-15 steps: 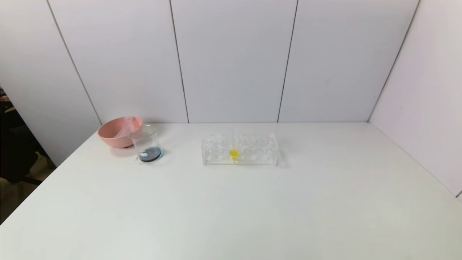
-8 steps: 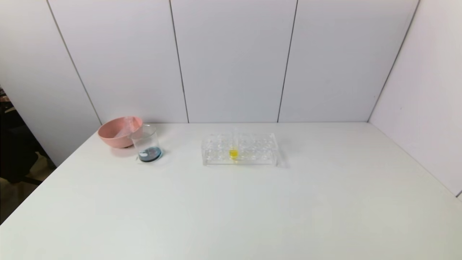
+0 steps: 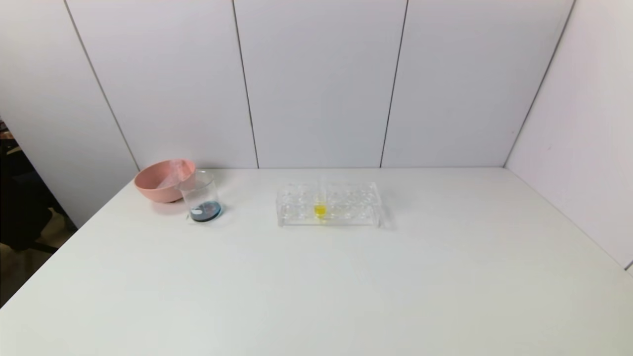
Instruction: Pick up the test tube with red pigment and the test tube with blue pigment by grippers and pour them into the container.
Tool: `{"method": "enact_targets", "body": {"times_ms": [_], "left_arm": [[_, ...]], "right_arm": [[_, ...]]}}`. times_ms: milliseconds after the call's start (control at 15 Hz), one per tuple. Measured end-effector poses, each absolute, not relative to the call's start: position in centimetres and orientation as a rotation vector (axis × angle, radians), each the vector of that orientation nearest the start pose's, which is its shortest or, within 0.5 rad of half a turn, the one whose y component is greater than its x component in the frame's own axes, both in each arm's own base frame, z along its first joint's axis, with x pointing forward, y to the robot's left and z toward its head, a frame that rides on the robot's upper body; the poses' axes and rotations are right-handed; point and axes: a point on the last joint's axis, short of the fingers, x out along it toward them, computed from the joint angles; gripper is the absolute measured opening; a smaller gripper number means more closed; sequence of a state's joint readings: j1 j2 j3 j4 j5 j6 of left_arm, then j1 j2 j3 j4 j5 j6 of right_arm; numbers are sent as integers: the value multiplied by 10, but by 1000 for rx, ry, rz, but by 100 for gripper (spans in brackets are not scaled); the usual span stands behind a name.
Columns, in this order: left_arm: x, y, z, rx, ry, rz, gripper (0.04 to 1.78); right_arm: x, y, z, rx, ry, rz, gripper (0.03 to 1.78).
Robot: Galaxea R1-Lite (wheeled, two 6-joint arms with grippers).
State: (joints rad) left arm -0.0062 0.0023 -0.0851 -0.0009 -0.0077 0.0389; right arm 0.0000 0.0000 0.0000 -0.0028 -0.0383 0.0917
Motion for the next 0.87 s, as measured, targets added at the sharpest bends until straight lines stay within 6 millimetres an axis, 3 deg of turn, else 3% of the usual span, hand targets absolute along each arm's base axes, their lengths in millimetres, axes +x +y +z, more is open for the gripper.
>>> {"method": "enact_targets", "body": {"times_ms": [200,867], "left_arm": [[-25,0,78,29,12,-9,177],[-23,0,77,-47,-10,-8,177]], "right_arm": [[-23,-1,76,92,-5,-38,177],[-23,-1,76,93,-5,-38,177]]}}
